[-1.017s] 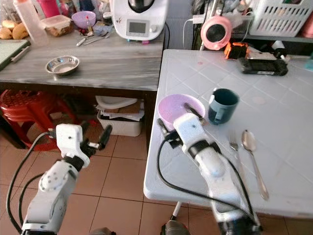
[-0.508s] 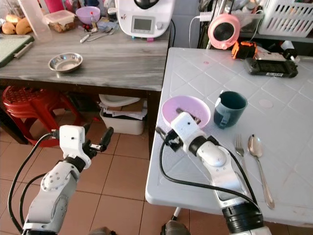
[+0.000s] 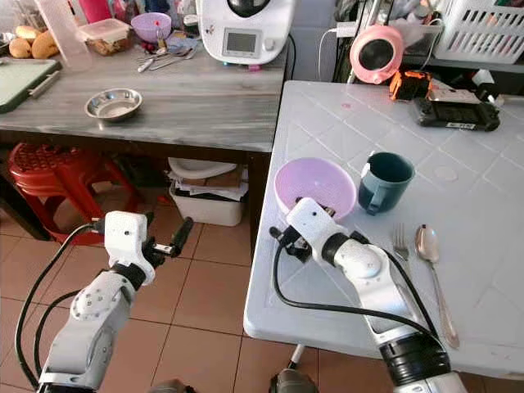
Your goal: Setting the table
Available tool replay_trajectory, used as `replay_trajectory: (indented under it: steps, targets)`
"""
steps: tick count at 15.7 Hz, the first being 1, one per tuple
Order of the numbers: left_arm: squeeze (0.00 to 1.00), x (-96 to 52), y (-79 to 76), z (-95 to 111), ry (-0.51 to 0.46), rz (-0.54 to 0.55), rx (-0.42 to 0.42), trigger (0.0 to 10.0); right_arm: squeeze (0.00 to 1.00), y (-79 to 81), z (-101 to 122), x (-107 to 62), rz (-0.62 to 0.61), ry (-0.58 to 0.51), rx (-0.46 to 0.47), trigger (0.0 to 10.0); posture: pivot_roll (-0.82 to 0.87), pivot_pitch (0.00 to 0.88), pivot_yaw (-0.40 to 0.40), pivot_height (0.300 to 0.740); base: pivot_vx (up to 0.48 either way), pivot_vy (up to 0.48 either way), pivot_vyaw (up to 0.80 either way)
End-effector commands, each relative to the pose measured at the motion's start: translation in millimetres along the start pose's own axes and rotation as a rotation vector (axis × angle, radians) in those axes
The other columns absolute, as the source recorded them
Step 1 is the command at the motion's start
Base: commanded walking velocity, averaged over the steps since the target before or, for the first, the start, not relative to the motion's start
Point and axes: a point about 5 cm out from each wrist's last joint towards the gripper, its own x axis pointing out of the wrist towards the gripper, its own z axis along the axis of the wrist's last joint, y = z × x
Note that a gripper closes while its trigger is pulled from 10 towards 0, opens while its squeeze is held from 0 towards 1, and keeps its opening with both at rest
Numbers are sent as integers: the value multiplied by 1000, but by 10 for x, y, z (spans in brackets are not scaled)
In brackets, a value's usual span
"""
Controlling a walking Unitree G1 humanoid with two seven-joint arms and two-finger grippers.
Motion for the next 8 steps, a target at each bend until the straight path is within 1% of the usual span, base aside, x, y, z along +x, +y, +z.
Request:
replay_trajectory:
  steps: [1,8]
  targets:
    - [0,16,11,-24,26,-8,16,10000,0,7,-29,10,23,30,-23,0,-63,0,31,740,0,0,0]
    - [0,13,7,-60,54,-16,35,10000,0,49,-155,-5,65,134,-45,0,-61,0,36,740,0,0,0]
